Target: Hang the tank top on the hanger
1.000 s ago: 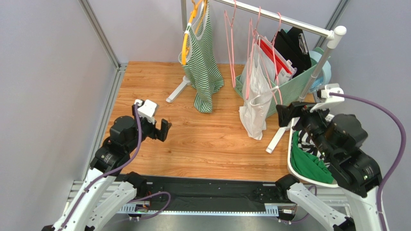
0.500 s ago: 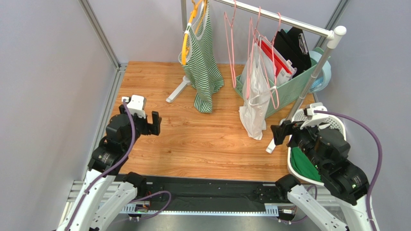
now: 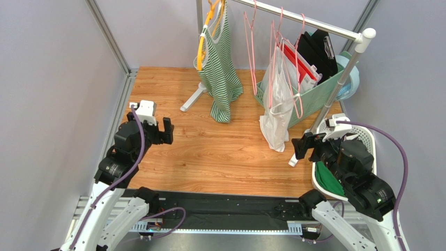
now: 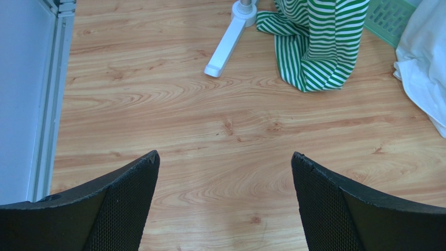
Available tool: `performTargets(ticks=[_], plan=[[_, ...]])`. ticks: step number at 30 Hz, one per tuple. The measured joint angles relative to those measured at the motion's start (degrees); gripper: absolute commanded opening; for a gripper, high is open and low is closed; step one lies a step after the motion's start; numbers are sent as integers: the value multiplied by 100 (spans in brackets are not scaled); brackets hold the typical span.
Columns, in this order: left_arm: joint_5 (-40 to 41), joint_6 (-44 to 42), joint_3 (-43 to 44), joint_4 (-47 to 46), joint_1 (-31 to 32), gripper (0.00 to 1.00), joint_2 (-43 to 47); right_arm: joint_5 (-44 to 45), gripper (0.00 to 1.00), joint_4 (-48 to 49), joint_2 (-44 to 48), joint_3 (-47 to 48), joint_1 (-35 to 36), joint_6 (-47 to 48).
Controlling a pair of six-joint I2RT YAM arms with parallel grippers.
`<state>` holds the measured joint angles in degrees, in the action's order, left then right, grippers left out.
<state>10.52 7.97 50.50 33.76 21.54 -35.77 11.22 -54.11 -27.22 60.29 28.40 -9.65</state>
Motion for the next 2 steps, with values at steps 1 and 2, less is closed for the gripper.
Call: performTargets(ticks=[1, 2], plan=[[-39, -22, 0, 0, 0, 99, 24, -2, 86, 0, 0, 0, 0, -2], [-92, -39, -4, -4, 0, 99, 55, -2, 86, 2, 0, -4, 0, -2]])
